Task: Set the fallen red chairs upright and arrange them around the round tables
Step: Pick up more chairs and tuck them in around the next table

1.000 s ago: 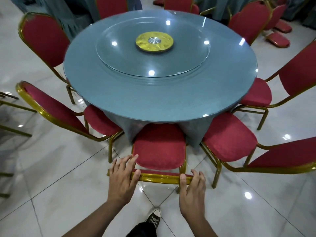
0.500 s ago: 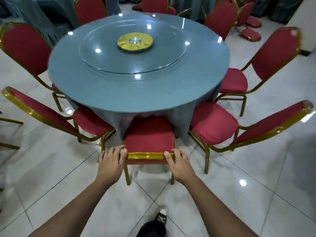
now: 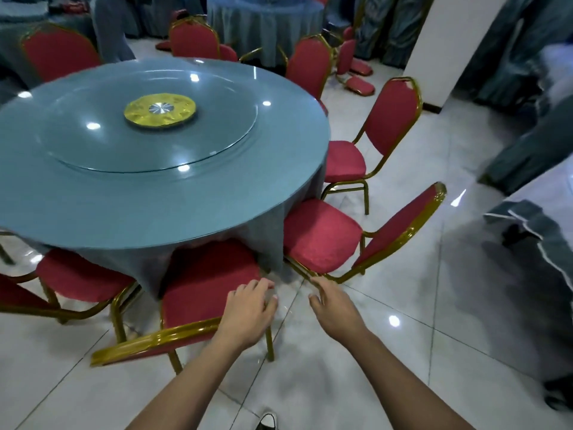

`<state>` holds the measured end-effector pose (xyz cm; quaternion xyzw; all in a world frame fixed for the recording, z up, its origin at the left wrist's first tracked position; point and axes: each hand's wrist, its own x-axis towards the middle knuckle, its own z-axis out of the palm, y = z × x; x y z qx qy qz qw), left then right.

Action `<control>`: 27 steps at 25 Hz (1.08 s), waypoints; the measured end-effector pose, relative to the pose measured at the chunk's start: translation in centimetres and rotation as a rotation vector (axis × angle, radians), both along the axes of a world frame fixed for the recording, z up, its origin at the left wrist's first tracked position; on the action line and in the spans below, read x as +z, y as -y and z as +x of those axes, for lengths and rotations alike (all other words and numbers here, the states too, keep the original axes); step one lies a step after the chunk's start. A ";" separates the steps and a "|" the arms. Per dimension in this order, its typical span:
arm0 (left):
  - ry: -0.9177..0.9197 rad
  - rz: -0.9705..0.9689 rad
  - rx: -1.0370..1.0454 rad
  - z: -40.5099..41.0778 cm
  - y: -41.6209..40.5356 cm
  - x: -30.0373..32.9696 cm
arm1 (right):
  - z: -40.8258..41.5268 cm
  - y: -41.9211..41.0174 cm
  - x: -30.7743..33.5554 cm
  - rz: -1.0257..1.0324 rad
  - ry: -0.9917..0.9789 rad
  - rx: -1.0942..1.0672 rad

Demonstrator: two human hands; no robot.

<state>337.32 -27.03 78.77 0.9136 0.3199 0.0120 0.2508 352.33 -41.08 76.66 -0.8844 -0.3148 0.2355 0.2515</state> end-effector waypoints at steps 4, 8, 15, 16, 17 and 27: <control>0.033 -0.025 -0.113 6.0 2.2 0.0 | 5.0 3.0 1.3 0.075 0.041 -0.124; 0.057 -0.032 -0.178 13.2 5.3 0.1 | 11.3 7.0 2.2 0.153 0.065 -0.181; 0.065 -0.022 -0.219 28.1 14.6 -0.5 | 24.0 15.1 2.1 0.222 0.080 -0.197; 0.062 -0.020 -0.216 29.8 15.6 -0.8 | 25.6 16.0 1.8 0.229 0.066 -0.186; 0.068 -0.024 -0.199 31.5 16.7 -1.0 | 27.3 17.0 1.7 0.228 0.051 -0.171; 0.161 -0.108 0.120 42.5 18.1 -1.7 | 44.1 18.7 1.0 0.181 0.072 -0.052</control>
